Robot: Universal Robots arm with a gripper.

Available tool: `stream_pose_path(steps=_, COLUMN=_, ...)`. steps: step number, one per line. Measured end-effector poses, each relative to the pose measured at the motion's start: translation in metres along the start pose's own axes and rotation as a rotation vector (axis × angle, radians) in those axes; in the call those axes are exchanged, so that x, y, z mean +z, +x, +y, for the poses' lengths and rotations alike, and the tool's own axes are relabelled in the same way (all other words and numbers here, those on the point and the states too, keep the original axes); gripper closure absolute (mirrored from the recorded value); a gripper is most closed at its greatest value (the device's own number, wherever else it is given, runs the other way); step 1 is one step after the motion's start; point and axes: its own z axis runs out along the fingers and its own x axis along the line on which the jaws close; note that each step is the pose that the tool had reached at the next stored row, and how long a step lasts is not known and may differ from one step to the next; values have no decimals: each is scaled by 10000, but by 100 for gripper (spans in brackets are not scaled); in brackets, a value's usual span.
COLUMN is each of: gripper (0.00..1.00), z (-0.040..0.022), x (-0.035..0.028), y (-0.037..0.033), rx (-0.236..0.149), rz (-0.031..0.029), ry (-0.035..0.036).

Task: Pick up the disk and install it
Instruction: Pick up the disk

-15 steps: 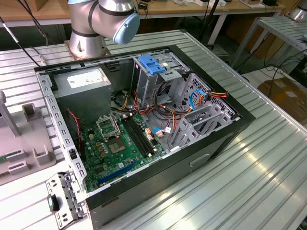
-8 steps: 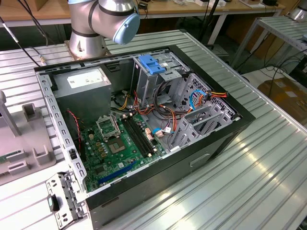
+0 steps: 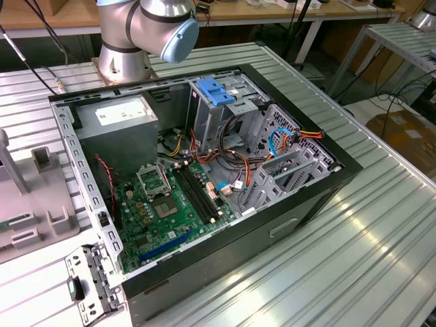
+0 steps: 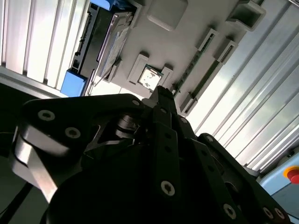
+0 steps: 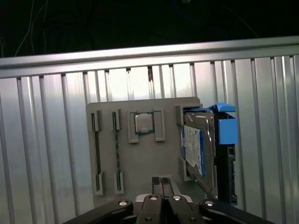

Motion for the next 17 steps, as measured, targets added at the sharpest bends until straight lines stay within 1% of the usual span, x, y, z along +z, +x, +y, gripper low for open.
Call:
stream_pose_path(steps=4, gripper=89, z=0, x=1, y=-3, rx=0, rz=-2, ry=1)
stream_pose_path(steps=17, gripper=89, z=6, x=4, y=-50, rx=0, rz=-4, ry=-1)
